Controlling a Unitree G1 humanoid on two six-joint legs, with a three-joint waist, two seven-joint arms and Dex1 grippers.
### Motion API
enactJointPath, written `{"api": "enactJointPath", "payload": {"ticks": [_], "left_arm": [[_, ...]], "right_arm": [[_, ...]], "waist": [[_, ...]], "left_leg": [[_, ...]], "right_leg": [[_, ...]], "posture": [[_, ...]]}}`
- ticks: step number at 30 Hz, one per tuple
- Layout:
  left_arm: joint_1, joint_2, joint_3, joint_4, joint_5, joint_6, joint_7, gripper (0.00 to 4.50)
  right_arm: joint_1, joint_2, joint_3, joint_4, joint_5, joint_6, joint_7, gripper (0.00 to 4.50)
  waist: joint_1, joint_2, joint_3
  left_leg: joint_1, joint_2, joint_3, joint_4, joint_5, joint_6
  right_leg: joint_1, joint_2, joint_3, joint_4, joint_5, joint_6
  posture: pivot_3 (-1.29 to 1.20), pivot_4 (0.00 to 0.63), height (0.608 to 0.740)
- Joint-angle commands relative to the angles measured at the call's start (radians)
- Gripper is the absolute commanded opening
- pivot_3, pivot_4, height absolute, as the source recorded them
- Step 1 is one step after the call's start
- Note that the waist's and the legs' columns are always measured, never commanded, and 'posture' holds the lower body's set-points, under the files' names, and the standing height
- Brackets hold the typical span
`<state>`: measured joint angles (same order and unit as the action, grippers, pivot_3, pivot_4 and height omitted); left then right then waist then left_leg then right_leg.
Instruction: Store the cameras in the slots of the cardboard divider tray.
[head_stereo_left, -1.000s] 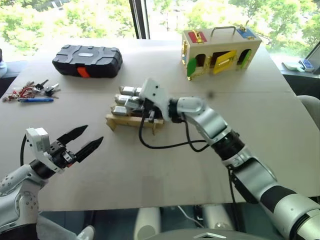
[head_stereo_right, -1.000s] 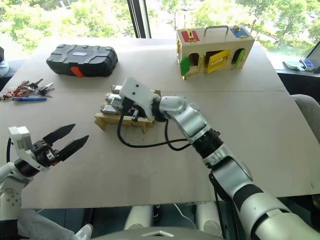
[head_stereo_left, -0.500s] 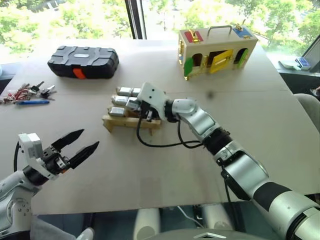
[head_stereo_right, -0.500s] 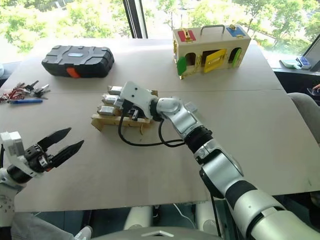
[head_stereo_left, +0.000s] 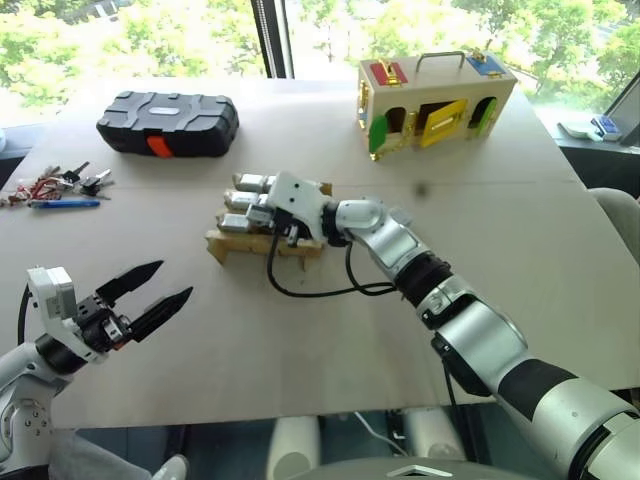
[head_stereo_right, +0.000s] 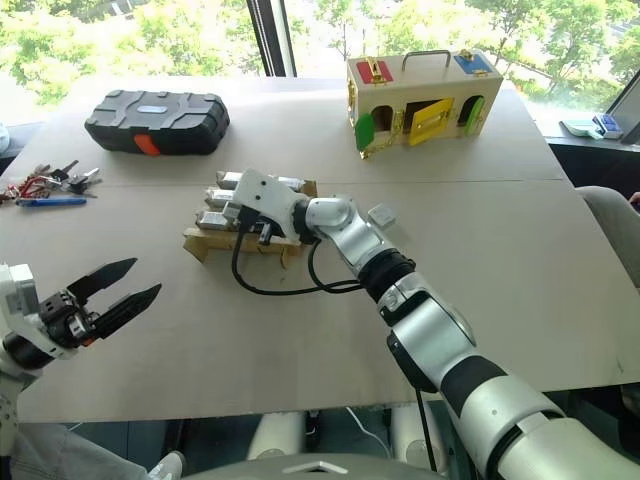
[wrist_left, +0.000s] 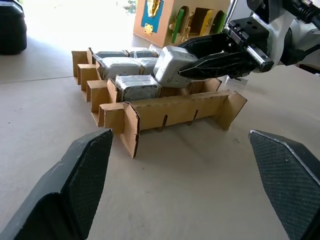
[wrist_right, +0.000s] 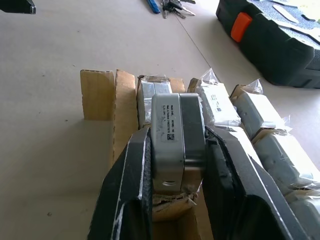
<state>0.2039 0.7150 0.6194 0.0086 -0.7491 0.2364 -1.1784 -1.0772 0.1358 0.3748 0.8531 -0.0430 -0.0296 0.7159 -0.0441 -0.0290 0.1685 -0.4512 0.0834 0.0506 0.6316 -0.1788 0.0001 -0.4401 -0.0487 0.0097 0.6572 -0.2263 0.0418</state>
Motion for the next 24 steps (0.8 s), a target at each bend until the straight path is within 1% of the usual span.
{"api": "enactJointPath", "payload": {"ticks": [1,16,18,19,21,22,24], "left_arm": [[0.008,-0.001,0.027,-0.04,-0.017,-0.003,0.003,4.5],[0.027,-0.009,0.026,-0.079,-0.02,0.005,0.015,4.5],[0.03,-0.009,0.027,-0.083,-0.021,0.006,0.016,4.5],[0.031,-0.01,0.026,-0.084,-0.022,0.007,0.016,4.5],[0.027,-0.011,0.019,-0.085,-0.021,0.01,0.018,4.5],[0.025,-0.012,0.014,-0.086,-0.02,0.011,0.017,4.5],[0.014,-0.016,0.0,-0.084,-0.016,0.011,0.016,4.5]], "right_arm": [[-0.015,0.001,-0.02,-0.019,-0.007,-0.026,0.017,0.82],[-0.005,0.001,-0.012,0.004,-0.028,-0.026,0.104,0.82],[-0.005,0.0,-0.015,0.002,-0.025,-0.021,0.115,1.89],[-0.005,-0.001,-0.019,-0.001,-0.025,-0.023,0.112,2.23],[-0.009,-0.004,-0.032,-0.012,-0.025,-0.03,0.092,3.27],[-0.011,-0.007,-0.039,-0.026,-0.02,-0.023,0.093,3.66],[-0.01,-0.016,-0.051,-0.069,-0.01,-0.012,0.092,3.66]], "waist": [[0.0,0.0,0.0],[0.0,0.0,0.0],[0.0,0.0,0.0],[0.0,0.0,0.0],[0.001,0.0,0.0],[0.001,0.0,0.0],[0.001,0.0,0.0]], "left_leg": [[0.0,0.0,0.0,0.0,0.0,0.0],[0.0,0.0,0.0,0.0,0.0,0.0],[0.0,0.0,0.0,0.0,0.0,0.0],[0.0,0.0,0.0,0.0,0.0,0.0],[0.0,0.0,0.0,0.0,0.0,0.0],[0.0,0.0,0.0,0.0,0.0,0.0],[0.0,0.0,0.0,0.0,0.0,0.0]], "right_leg": [[0.0,0.0,0.0,0.0,0.0,0.0],[0.0,0.0,0.0,0.0,0.0,0.0],[0.0,0.0,0.0,0.0,0.0,0.0],[0.0,0.0,0.0,0.0,0.0,0.0],[0.0,0.0,0.0,0.0,0.0,0.0],[0.0,0.0,0.0,0.0,0.0,0.0],[0.0,0.0,0.0,0.0,0.0,0.0]], "posture": [[0.0,0.15,0.74],[0.0,0.15,0.74],[0.0,0.15,0.74],[0.0,0.15,0.74],[0.0,0.15,0.74],[0.0,0.15,0.74],[0.0,0.15,0.74]]}}
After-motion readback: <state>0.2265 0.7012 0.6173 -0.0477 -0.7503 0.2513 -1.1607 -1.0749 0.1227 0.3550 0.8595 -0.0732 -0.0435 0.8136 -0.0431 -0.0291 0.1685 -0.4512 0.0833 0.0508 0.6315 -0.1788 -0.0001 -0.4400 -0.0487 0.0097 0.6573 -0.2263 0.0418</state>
